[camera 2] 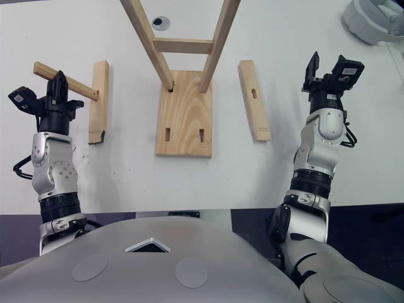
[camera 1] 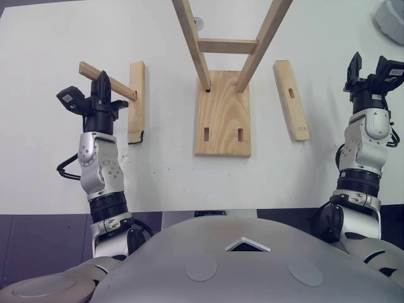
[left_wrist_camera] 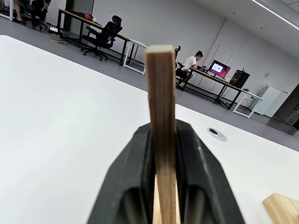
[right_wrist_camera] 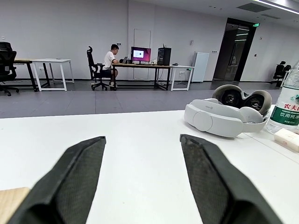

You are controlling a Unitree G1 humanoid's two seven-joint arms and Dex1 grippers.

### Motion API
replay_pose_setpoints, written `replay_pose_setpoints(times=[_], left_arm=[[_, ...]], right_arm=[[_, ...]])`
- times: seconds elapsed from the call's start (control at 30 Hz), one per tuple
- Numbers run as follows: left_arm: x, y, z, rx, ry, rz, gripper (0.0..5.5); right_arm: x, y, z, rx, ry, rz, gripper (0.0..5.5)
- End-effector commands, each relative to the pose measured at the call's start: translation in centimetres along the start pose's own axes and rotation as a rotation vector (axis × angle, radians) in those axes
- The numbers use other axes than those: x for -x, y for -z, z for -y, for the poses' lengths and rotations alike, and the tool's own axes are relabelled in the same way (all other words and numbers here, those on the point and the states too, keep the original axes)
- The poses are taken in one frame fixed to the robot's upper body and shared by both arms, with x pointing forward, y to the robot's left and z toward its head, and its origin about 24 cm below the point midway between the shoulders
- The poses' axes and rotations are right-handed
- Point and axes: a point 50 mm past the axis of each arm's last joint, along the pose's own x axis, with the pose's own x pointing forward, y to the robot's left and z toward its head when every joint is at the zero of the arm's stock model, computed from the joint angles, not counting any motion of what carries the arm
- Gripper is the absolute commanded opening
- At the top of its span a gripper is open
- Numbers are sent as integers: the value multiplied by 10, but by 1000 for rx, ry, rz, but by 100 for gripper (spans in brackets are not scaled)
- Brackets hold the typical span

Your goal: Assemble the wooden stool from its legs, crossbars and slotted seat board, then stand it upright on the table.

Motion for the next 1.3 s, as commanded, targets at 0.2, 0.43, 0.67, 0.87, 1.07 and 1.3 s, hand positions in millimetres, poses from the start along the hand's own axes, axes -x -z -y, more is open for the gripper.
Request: replay_pose_setpoints(times=[0.2, 0.43, 0.67, 0.87, 1.07, 1.3], left_arm=[[-4, 13, 12, -40, 6, -61, 40], [-9, 4, 18, -21, 13, -29, 40], [-10, -1, 24, 45, -3, 0, 40], [-8, -6, 31, 145, -122, 49, 40], [-5, 7, 30, 132, -171, 18, 40], [-7, 11, 32, 102, -160, 10, 40]], right_arm=[[0, -1, -1, 8, 4, 8, 298], [0, 0, -4, 13, -9, 5, 298], [1, 2, -6, 16, -15, 0, 298], [2, 4, -9, 17, -22, -5, 298], [1, 4, -10, 14, -20, -3, 298], [1, 4, -9, 11, -16, -5, 298]])
